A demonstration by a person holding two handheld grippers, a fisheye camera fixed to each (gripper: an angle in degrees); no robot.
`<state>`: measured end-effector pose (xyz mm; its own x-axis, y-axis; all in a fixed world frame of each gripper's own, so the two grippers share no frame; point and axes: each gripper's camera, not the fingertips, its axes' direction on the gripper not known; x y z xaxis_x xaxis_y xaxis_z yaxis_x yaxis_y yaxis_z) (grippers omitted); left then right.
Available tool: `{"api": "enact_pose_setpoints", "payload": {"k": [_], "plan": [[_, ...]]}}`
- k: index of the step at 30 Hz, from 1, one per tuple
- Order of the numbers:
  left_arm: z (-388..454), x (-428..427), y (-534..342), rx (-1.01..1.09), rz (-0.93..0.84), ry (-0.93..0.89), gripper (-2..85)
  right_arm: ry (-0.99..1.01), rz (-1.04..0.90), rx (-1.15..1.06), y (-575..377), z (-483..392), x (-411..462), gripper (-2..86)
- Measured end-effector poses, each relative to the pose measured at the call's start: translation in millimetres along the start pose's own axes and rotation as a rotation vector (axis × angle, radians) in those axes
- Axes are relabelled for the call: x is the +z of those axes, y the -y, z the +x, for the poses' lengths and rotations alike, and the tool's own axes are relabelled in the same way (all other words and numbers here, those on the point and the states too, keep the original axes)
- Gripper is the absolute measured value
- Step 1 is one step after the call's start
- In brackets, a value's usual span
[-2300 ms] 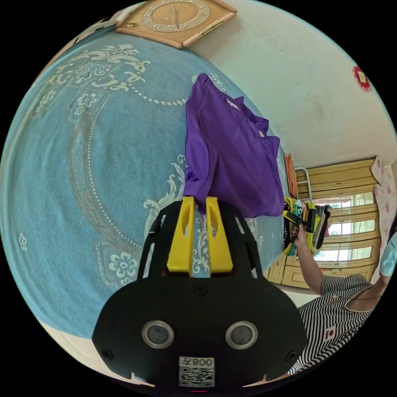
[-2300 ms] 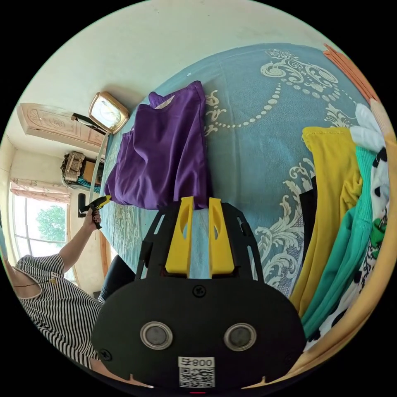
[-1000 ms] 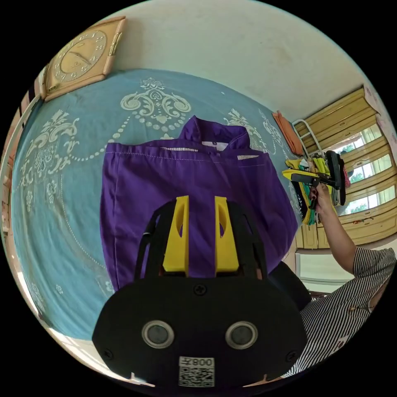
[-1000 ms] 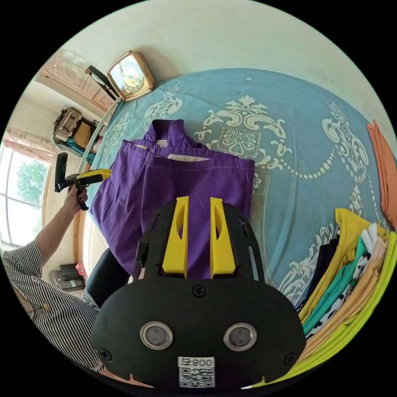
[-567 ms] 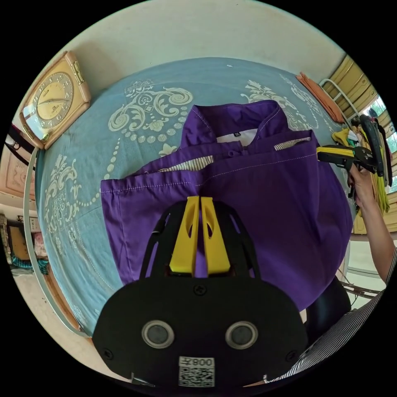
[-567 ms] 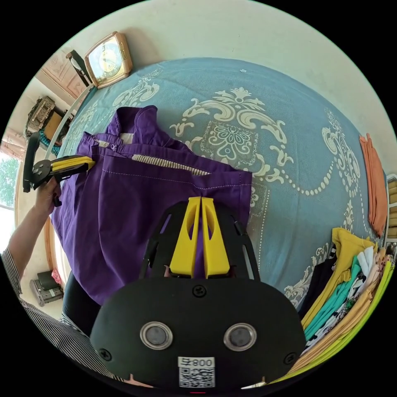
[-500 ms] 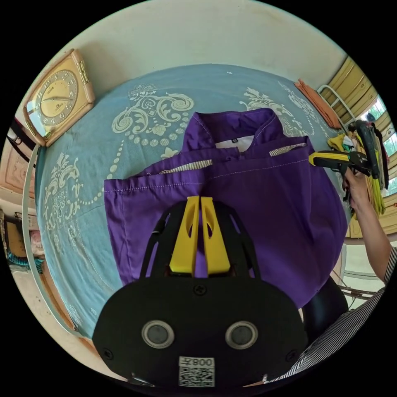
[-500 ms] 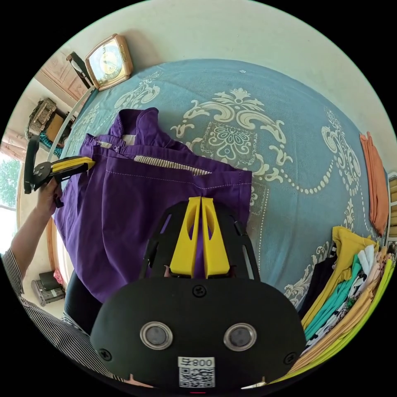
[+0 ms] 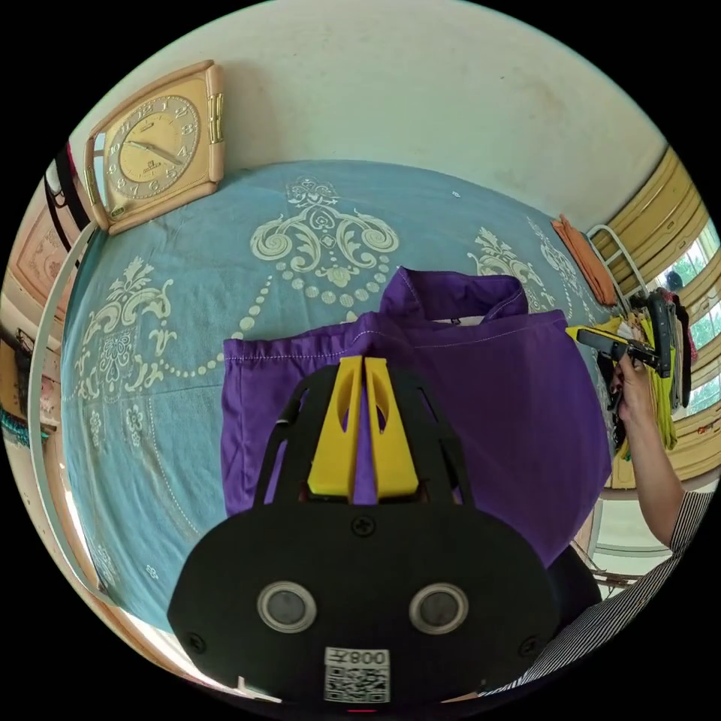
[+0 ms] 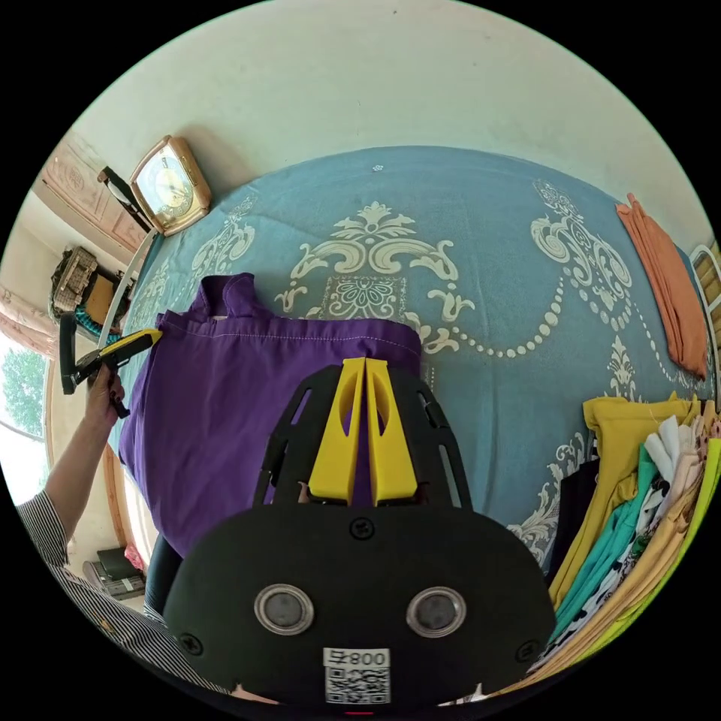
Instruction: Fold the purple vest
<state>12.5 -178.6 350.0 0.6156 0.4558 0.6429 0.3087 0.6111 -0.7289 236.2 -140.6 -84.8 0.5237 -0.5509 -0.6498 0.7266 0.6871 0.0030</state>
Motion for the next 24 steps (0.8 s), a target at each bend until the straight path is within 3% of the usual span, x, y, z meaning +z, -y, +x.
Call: {"api": "enact_pose_setpoints", "payload": {"k": [4, 9, 14, 18, 21, 24], "plan": [[-4, 29, -3, -0.035, -0.075, -0.014, 1.3, 0.008, -0.065, 0.008, 1, -1, 19, 0.2], [-1, 29, -11, -0.036, -0.042, -0.025, 1.4, 0.008, -0.054, -0.019, -2, -13, 7, 0.5], [10, 7, -31, -0.006, 0.08, -0.05, 1.8, 0.056, 0.075, -0.01, -19, -27, -36, 1.5], [14, 15, -37, 0.005, 0.063, -0.006, 2.2, 0.176, 0.166, -0.06, -31, -58, -60, 1.2], [14, 33, -34, 0.001, 0.008, -0.006, 1.9, 0.235, 0.104, -0.215, -27, -111, -50, 0.5], [16, 48, -32, 0.011, -0.017, 0.04, 1.3, 0.131, 0.0, -0.292, -16, -154, -17, 0.2]]}}
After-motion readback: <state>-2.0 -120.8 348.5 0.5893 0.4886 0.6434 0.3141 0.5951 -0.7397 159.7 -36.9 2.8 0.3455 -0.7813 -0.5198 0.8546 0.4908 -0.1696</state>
